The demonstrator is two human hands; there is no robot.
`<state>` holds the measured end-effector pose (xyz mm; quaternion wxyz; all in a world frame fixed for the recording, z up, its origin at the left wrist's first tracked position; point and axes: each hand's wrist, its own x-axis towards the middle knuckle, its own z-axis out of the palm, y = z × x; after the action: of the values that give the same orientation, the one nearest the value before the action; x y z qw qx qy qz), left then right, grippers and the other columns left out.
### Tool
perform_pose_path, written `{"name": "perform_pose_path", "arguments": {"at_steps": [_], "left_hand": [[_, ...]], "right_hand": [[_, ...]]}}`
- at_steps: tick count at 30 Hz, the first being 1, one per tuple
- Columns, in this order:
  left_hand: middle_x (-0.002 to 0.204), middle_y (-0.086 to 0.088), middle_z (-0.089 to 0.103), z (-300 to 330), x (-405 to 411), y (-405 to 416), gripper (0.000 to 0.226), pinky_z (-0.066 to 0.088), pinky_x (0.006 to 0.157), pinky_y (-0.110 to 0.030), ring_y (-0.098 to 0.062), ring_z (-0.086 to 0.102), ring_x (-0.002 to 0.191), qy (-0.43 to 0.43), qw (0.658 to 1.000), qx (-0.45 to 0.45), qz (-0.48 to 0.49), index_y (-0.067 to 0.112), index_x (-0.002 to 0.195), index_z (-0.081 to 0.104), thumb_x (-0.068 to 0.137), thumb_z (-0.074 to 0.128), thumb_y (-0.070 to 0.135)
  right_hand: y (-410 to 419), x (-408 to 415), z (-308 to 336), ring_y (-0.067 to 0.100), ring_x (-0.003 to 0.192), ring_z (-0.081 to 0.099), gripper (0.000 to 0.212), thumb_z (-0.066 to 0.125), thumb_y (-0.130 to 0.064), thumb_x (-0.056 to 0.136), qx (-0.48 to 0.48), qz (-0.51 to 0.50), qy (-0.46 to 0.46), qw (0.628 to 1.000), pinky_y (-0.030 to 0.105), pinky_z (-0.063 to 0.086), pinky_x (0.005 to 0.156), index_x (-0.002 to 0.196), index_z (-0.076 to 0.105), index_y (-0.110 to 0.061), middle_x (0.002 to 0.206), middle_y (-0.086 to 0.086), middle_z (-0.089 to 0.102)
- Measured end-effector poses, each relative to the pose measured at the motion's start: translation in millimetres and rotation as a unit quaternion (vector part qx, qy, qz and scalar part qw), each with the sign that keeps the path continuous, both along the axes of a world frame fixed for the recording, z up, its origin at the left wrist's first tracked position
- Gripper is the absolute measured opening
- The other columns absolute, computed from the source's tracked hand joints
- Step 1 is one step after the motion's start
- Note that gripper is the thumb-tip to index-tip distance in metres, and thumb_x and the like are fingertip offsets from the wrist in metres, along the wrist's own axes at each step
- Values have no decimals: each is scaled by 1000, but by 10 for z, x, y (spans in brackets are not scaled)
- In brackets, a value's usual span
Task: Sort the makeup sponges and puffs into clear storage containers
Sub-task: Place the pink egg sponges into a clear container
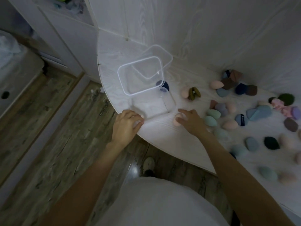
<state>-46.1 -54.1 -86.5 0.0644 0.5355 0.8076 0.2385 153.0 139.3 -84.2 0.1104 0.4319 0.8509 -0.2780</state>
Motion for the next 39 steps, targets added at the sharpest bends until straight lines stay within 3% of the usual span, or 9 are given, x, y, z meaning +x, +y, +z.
{"name": "perform_pose_path", "arguments": {"at_steps": [2,5,7,10,12,18,22,27,39], "left_hand": [[96,3,70,-2,21,30,33,36,83,-31,-22,55,99,24,1000,16,-2,23,88,73,87,45,41],[106,0,66,1,6,129,29,39,90,-37,-23,49,108,24,999,34,21,23,91,71,87,48,39],[121,-4,57,16,-17,188,29,35,97,-38,-24,42,117,-3,998,32,56,22,107,65,84,58,39],[133,-6,44,48,-28,204,63,41,94,-33,-18,44,116,-159,979,26,129,19,132,45,77,72,36],[133,-2,46,23,-11,176,71,44,88,-29,-9,48,109,-246,956,26,160,17,137,39,77,72,37],[136,-2,49,-53,18,156,71,37,98,-24,-13,47,122,-300,940,31,162,15,141,36,81,69,33],[130,0,55,-95,-21,173,70,44,97,-36,-14,51,117,-290,943,39,159,16,138,41,78,71,38],[127,-1,57,-78,-57,151,70,43,94,-32,-16,51,115,-267,950,46,156,15,136,43,77,72,38],[125,1,57,-52,-58,159,69,42,95,-37,-16,50,114,-251,953,41,163,17,135,44,75,74,37]], "right_hand": [[-32,-52,-12,29,109,45,38,52,-31,93,8,29,-20,999,35,41,91,129,50,-20,130,14,44],[-32,-72,62,19,90,51,33,64,-27,85,-47,-106,87,990,31,44,79,114,56,-13,111,10,56],[-19,-76,209,15,83,54,29,67,-21,82,-7,-173,173,970,26,48,74,108,55,-12,107,7,58],[-76,-265,554,6,82,56,25,66,-6,82,4,-176,309,935,5,47,69,103,54,-11,102,-6,56],[-143,-537,680,3,87,57,25,63,0,83,-48,-110,346,931,5,48,74,102,55,-13,106,-5,56],[-324,-1237,386,22,93,61,25,65,-19,85,-5,161,111,981,31,49,84,108,58,-16,108,8,61],[-347,-1389,286,21,94,60,35,71,-31,79,5,128,55,990,30,45,85,109,58,-16,106,5,63],[-332,-1459,283,24,100,60,32,70,-28,81,-63,132,36,989,36,47,92,108,65,-12,110,7,65],[-289,-1460,278,20,103,60,21,59,-16,90,-11,172,39,984,17,39,87,109,69,-14,113,6,67]]}}
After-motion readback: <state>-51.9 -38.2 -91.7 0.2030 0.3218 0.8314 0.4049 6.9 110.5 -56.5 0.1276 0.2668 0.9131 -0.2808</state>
